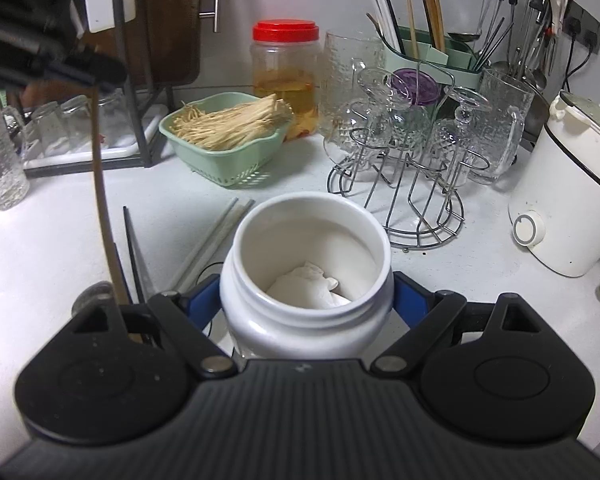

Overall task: Organize utensils
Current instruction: 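Lift the wooden chopstick with the left gripper and lower it into the white mug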

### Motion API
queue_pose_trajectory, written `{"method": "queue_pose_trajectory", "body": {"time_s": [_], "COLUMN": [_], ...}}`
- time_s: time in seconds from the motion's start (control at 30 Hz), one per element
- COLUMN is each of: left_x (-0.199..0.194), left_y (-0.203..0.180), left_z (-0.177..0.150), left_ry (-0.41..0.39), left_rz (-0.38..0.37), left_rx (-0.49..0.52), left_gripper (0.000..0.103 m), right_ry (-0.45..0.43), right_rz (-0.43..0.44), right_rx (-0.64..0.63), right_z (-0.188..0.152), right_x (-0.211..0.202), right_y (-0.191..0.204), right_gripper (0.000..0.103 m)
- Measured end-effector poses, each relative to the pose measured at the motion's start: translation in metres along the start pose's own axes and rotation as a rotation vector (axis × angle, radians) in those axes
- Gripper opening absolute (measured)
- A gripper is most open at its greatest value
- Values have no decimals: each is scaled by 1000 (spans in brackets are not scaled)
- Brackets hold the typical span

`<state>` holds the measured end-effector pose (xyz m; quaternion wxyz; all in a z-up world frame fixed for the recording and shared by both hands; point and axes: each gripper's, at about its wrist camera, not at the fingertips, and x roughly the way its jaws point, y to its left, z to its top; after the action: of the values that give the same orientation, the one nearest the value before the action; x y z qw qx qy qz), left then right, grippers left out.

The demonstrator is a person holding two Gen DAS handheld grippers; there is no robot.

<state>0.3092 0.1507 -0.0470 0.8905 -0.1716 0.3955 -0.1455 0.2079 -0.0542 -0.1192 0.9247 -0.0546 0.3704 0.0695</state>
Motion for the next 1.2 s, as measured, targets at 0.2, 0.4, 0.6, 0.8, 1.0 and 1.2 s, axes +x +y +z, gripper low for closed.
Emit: {"method": "queue_pose_trajectory", "body": {"time_s": [0.2,0.4,0.6,0.8,1.0,1.2], "left_x": [-25,-48,-63,-78,-86,-72], "left_y": [-24,-46,-60,-80,-97,-109], "left_z": [12,27,43,60,70,71], "left_ry": [-29,-79,-119,-166,-192,-166], "left_rz": [-23,-43,-68,-96,-117,-136], "left_rx": [57,88,96,136,162,183], "left_gripper": [5,5,5,5,5,5], "right_ry": [6,11,14,6,10,9], "right_rz": [11,25,35,40,39,39], "right_rx": [-8,-24,-31,-33,-32,-31], "right_z": [1,1,1,0,1,1], "right_x": [0,-1,-1,-1,-1,0], "right_y": [-1,-2,-3,-3,-4,-4], "right_gripper": [91,91,91,91,91,91]}}
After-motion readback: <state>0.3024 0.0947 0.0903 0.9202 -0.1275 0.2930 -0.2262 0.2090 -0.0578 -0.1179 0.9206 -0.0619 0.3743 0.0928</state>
